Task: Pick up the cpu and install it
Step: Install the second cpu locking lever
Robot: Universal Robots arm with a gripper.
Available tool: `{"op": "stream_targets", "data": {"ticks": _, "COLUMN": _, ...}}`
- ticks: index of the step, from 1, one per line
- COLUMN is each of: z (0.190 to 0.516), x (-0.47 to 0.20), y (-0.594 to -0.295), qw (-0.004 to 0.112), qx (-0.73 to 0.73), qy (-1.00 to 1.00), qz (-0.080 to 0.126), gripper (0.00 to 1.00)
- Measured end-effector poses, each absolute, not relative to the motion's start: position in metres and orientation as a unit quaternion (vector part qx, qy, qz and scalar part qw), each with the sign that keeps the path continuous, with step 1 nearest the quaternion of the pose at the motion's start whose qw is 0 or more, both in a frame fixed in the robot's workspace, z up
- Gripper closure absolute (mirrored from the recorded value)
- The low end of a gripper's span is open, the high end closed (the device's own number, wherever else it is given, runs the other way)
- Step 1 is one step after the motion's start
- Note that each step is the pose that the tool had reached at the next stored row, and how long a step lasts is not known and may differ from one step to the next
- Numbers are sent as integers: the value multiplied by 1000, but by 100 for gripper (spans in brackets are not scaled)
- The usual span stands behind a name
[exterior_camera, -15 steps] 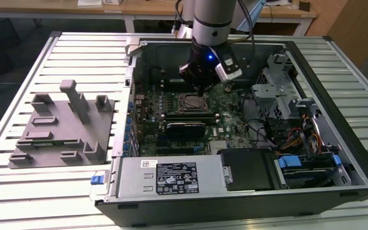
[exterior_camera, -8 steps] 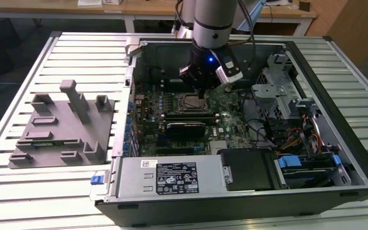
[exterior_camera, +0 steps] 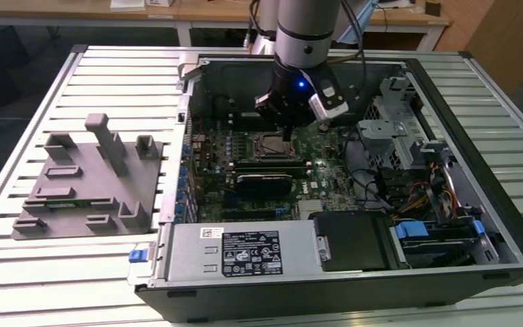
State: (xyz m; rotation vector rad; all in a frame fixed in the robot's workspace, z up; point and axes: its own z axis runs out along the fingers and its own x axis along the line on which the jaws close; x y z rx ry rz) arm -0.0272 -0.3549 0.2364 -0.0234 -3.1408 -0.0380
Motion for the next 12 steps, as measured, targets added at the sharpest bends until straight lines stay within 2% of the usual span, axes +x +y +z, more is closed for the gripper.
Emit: {"op": "stream_targets", "data": {"ticks": 12, "z": 236, "x": -27, "y": -364, "qw": 0, "qx": -7, "qy": -1000, "qz": -12, "gripper": 89}}
